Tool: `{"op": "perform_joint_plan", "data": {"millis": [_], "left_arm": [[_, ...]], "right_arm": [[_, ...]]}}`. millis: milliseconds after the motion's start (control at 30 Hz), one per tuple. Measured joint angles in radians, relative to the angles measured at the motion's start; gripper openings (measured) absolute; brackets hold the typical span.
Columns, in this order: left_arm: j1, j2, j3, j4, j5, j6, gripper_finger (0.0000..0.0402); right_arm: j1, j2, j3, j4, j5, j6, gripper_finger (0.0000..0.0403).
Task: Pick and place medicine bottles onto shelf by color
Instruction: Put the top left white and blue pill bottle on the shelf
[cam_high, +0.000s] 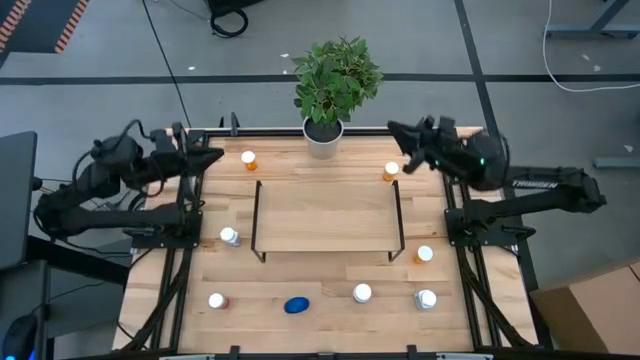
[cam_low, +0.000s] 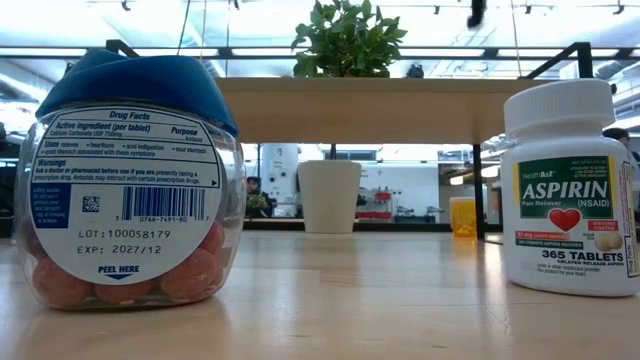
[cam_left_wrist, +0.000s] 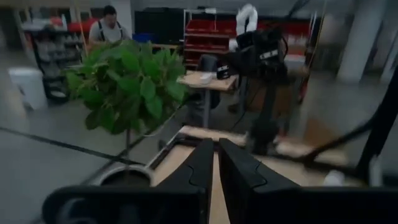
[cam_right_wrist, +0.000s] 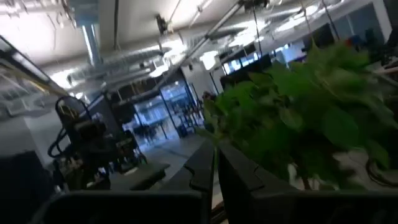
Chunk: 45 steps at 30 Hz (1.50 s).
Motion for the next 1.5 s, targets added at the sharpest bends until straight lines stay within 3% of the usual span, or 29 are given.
{"op": "perform_joint_plan", "data": {"millis": [200,367,600,800,1000,1133,1300,1500], "left_arm": [[0.000,0.105,0.151,-0.006,0.000,-0.221,0.0031],[0.000,0.136,0.236,0.001,0.001,-0.260,0.0023],[0.000,0.138,0.287,0.002,0.000,-0.233,0.0033],[0.000,0.140,0.289,-0.003,0.000,-0.227,0.0037],[0.000,0.146,0.290,-0.106,0.047,-0.153,0.0048],[-0.001,0.163,0.290,-0.304,0.054,-0.142,0.0082],[-0.018,0.192,0.282,-0.639,0.065,-0.199,0.0164],[-0.025,0.267,0.279,-0.915,0.066,-0.226,0.0265]], "right_arm": [[0.023,0.126,0.390,-0.208,-0.102,-0.028,0.0028],[0.028,0.222,0.599,-0.589,-0.122,-0.073,0.0028],[0.028,0.330,0.704,-0.475,0.009,0.050,0.0028],[0.029,0.390,0.701,-0.468,-0.103,0.090,0.0028],[0.027,0.445,0.702,-0.395,-0.130,0.093,0.0028],[0.035,0.459,0.703,-0.443,-0.142,0.095,0.0028],[0.068,0.500,0.700,-0.710,-0.142,0.095,0.0043],[0.100,0.515,0.701,-1.025,-0.189,0.120,0.0122]]}}
